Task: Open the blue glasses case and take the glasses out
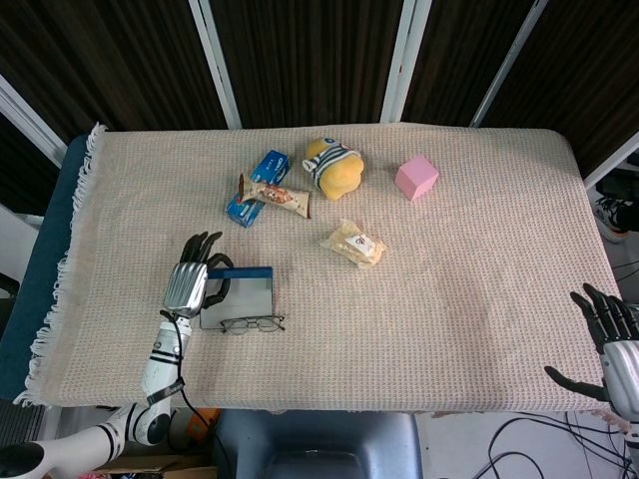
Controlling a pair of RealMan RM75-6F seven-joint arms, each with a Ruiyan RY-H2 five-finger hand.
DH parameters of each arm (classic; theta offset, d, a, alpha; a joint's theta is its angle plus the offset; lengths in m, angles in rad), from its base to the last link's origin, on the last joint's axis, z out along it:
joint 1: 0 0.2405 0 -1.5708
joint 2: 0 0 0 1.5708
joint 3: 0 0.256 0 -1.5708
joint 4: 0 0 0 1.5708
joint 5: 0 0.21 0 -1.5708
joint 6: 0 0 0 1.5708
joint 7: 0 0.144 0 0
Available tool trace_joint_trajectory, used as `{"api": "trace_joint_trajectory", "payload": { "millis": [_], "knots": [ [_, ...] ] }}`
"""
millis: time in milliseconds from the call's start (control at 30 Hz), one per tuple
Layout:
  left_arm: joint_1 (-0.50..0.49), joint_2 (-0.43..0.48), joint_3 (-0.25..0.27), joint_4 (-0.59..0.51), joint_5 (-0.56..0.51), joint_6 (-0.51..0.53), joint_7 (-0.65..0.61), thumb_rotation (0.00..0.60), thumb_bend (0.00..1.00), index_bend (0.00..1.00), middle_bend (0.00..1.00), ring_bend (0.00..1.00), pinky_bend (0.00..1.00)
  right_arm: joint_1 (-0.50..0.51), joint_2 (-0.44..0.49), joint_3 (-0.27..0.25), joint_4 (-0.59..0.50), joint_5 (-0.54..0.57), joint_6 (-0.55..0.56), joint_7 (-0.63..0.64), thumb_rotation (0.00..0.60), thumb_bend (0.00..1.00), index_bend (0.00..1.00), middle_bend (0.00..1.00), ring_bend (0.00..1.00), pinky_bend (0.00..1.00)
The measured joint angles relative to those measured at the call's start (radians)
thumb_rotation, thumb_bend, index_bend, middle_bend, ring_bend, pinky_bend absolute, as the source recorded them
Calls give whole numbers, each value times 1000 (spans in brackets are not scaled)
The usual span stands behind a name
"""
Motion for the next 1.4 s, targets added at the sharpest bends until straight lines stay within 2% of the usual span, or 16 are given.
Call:
{"api": "trace_joint_trajectory", "payload": {
  "millis": [367, 500, 667, 833, 933, 1067, 1100, 1267, 1400],
  "knots": [
    [-4, -2, -3, 3, -6, -8, 5, 600, 409, 436, 96, 0, 27, -1, 1, 0, 1, 0, 1, 5, 600, 184, 0, 0, 0, 42],
    [-17, -13, -19, 23, -19, -18, 16, 600, 409, 422, 97, 0, 27, 0, 2, -1, 2, -2, 1, 8, 600, 184, 0, 0, 0, 43],
    [-63, -41, -60, 107, -79, -98, 47, 600, 409, 414, 98, 0, 27, 2, 2, -1, 4, -2, -6, 3, 600, 184, 0, 0, 0, 42],
    [-135, -89, -123, 254, -159, -190, 73, 600, 410, 380, 98, 0, 27, 4, 1, 1, 3, 7, -10, -1, 600, 184, 0, 0, 0, 42],
    [-168, -116, -145, 320, -187, -227, 76, 600, 410, 302, 98, 0, 27, 6, 1, 3, 1, 13, -18, -6, 600, 184, 0, 0, 0, 42],
    [-183, -132, -147, 356, -198, -252, 73, 600, 409, 50, 79, 0, 23, 8, 1, 4, -1, 16, -23, -11, 600, 184, 0, 0, 0, 42],
    [-183, -132, -143, 357, -199, -256, 73, 600, 408, 21, 69, 0, 20, 8, 1, 4, -2, 16, -22, -11, 600, 184, 0, 0, 0, 42],
    [-164, -107, -118, 318, -188, -253, 83, 600, 398, 0, 7, 0, 3, 6, 2, 2, -3, 12, -18, -9, 600, 184, 0, 0, 0, 43],
    [-135, -60, -90, 238, -170, -229, 113, 600, 368, 0, 0, 0, 0, 4, 2, 0, -1, 7, -13, -7, 600, 185, 0, 0, 0, 42]
  ]
}}
